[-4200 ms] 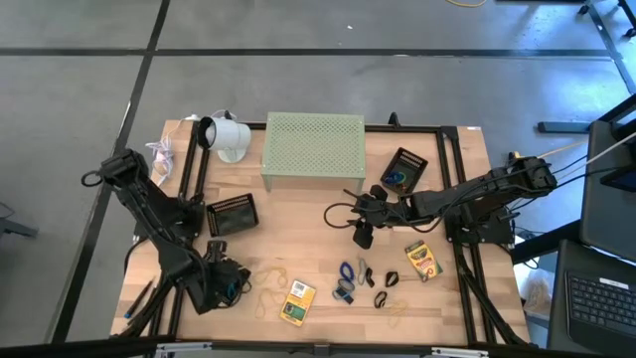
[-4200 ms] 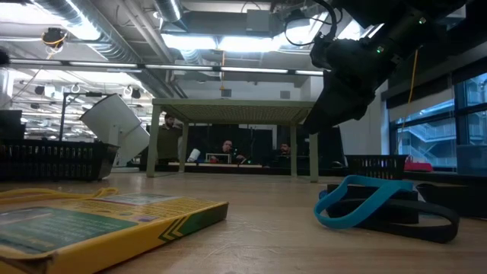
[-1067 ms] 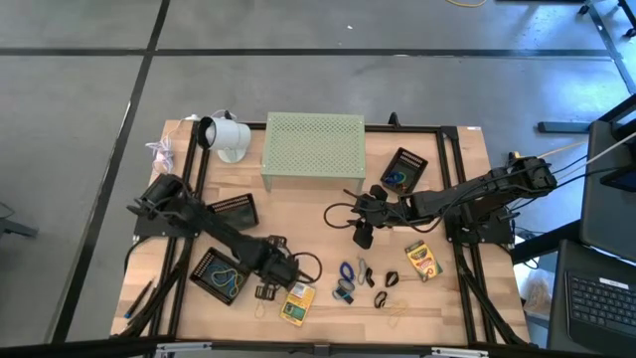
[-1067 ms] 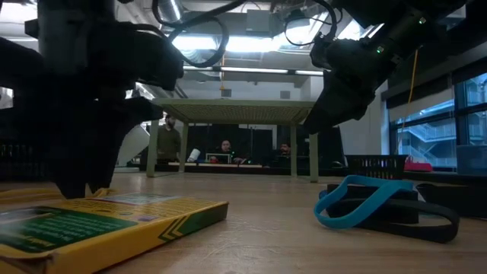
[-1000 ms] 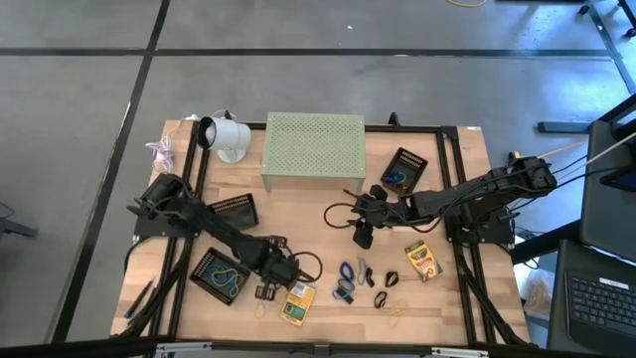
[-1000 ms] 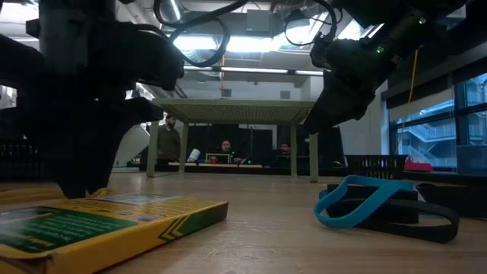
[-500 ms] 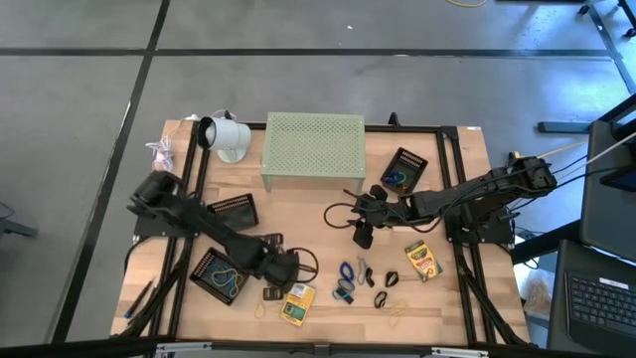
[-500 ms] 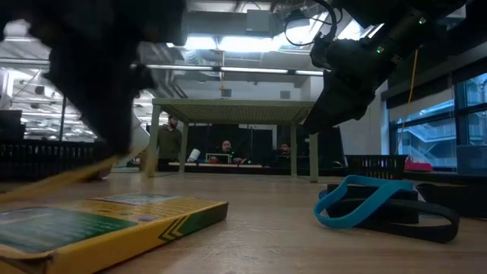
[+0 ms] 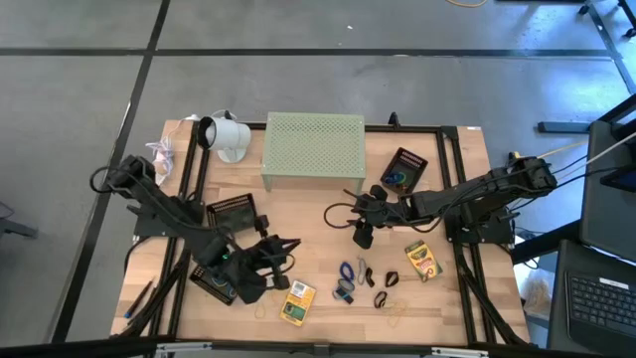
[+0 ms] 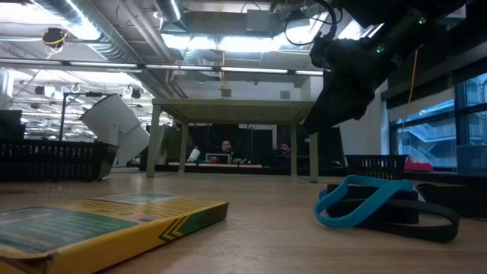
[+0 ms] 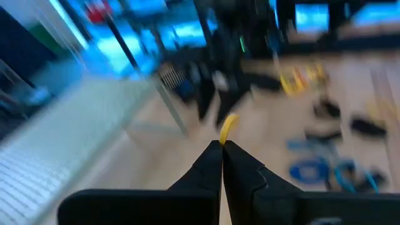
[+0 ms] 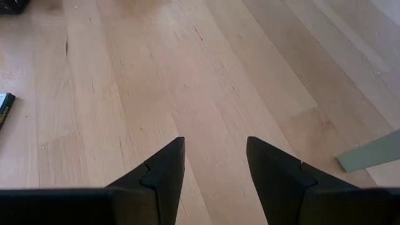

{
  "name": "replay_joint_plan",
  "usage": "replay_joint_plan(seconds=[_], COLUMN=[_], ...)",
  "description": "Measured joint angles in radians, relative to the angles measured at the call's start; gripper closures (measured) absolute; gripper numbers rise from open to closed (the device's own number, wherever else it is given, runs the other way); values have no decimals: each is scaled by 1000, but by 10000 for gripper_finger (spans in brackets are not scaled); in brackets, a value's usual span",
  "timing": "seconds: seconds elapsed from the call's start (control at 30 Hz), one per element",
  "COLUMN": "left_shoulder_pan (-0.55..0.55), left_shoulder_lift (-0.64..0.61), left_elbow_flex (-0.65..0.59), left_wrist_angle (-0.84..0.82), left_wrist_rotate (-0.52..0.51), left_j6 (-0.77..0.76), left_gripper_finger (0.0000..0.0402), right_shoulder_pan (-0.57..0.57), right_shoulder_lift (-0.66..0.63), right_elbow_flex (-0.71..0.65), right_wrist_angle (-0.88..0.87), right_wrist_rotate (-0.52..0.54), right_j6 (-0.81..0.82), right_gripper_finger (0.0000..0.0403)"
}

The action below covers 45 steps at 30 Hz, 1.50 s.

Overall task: Pick & Place Office Desk Supplies
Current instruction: Put the yellow rubber band into the bottom left black bin

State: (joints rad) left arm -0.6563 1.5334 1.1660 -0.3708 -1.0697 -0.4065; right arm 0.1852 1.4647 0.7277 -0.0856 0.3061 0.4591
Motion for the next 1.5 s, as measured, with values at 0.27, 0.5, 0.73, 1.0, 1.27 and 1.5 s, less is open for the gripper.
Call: replay_joint_plan(seconds=[0.27,0.5,0.73,1.0,1.27,1.5], left_shoulder_pan=[-11,-9,-31,-143,-300,-443], left_shoulder_lift=[-15,-13,-13,-14,-57,-134], left_elbow_flex=[0,0,0,0,0,1], left_wrist_angle=[388,519,525,475,84,-319], left_wrist_rotate=[-86,-79,24,49,43,204], left_j6=[387,507,498,393,-19,-538], left_gripper_finger=[399,399,399,399,399,399], right_shoulder_pan=[0,0,0,0,0,0], right_shoulder_lift=[0,0,0,0,0,0], right_elbow_flex=[0,0,0,0,0,0], right_wrist_angle=[4,4,4,4,4,3], right_wrist_rotate=[0,0,0,0,0,0], right_j6=[-18,-18,-22,-22,-5,-3], right_gripper_finger=[227,227,227,227,227,227])
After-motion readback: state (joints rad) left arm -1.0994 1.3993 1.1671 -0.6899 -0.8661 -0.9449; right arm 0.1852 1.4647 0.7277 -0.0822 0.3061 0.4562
